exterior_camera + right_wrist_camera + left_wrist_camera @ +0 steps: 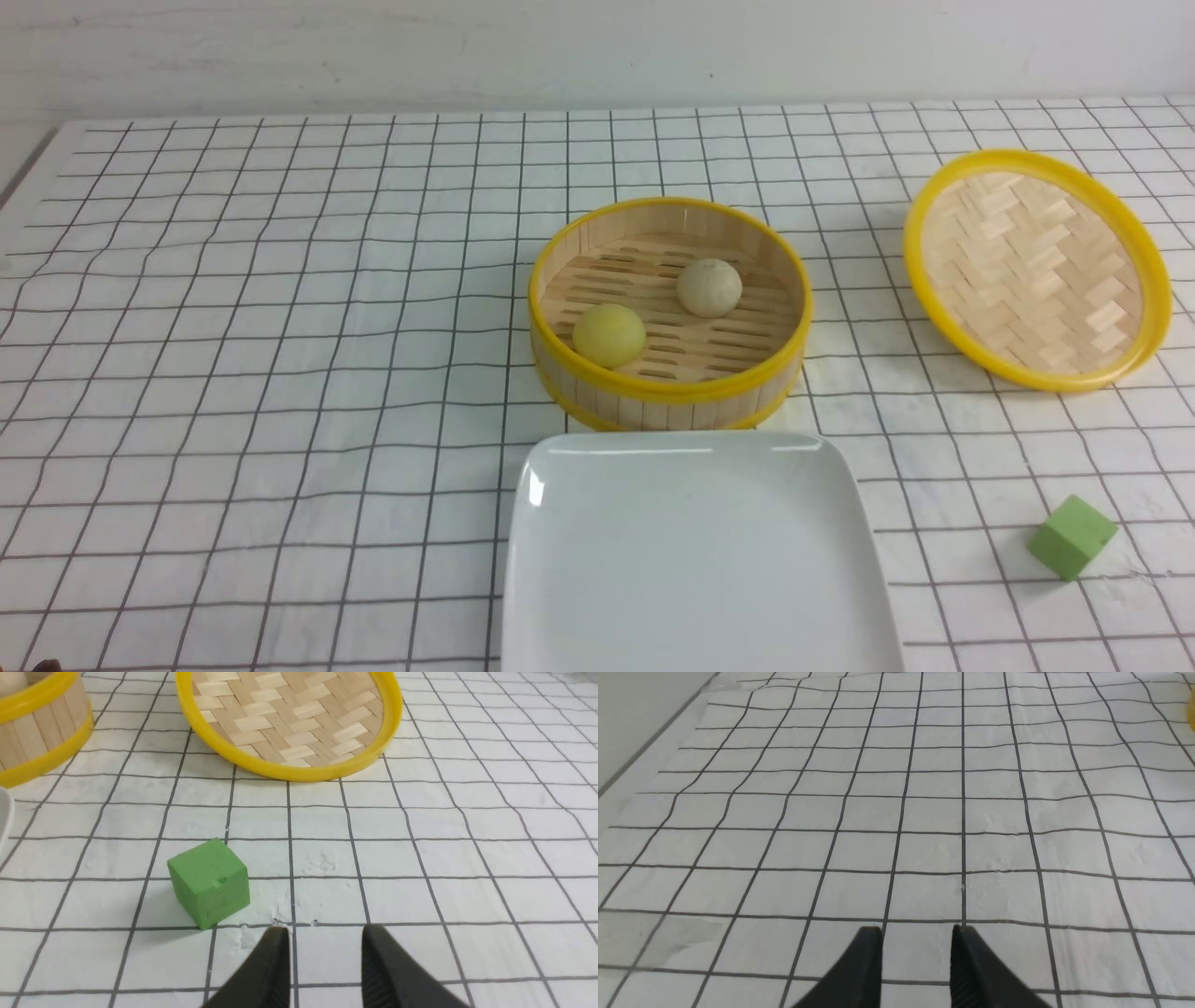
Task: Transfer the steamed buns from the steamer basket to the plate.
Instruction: Use the right arm to grab the steamed stuffed bun that is closest to it
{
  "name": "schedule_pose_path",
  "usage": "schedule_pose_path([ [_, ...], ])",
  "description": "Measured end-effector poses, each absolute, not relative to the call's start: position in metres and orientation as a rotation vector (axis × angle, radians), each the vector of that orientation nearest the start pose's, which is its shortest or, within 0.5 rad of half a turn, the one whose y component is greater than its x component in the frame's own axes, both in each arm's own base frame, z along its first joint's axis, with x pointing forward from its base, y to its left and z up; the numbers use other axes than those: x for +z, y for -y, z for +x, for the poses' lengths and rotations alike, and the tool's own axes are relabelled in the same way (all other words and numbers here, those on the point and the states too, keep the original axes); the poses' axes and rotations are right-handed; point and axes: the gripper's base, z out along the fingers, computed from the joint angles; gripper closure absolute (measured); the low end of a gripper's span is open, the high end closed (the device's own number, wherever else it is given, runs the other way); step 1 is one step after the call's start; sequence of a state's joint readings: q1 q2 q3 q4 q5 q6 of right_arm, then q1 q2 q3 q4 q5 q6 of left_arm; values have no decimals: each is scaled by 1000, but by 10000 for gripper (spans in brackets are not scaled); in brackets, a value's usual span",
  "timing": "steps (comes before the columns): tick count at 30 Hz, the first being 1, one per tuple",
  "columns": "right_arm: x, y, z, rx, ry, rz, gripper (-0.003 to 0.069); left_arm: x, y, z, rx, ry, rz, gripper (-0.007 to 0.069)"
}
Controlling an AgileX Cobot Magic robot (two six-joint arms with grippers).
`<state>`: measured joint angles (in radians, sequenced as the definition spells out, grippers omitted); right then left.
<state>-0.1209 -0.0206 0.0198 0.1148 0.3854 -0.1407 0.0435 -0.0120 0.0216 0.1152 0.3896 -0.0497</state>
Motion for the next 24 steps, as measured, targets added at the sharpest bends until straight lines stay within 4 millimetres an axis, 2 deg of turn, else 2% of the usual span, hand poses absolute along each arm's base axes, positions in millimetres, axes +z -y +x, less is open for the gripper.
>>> schedule_pose_path([
  [3,180,1,52,-40,-1835,69,416,172,-6,52,110,-1882,-17,384],
  [6,213,-1,48,8,-1724,93,416,172,-6,52,110,-1882,-17,384],
  [7,215,-1,48,10,-1719,94,416,172,-6,52,110,-1882,-17,384],
  [11,260,-3,37,39,-1577,96,416,172,-6,52,110,-1882,-17,384],
  [12,262,-4,36,45,-1573,98,416,172,-6,52,110,-1882,-17,384],
  [15,284,-7,27,93,-1521,103,416,172,-6,52,110,-1882,-17,384],
  [18,289,-10,25,152,-1518,116,416,172,-6,52,110,-1882,-17,384],
  [24,293,-18,23,392,-1483,199,416,172,-6,52,111,-1882,-17,384],
])
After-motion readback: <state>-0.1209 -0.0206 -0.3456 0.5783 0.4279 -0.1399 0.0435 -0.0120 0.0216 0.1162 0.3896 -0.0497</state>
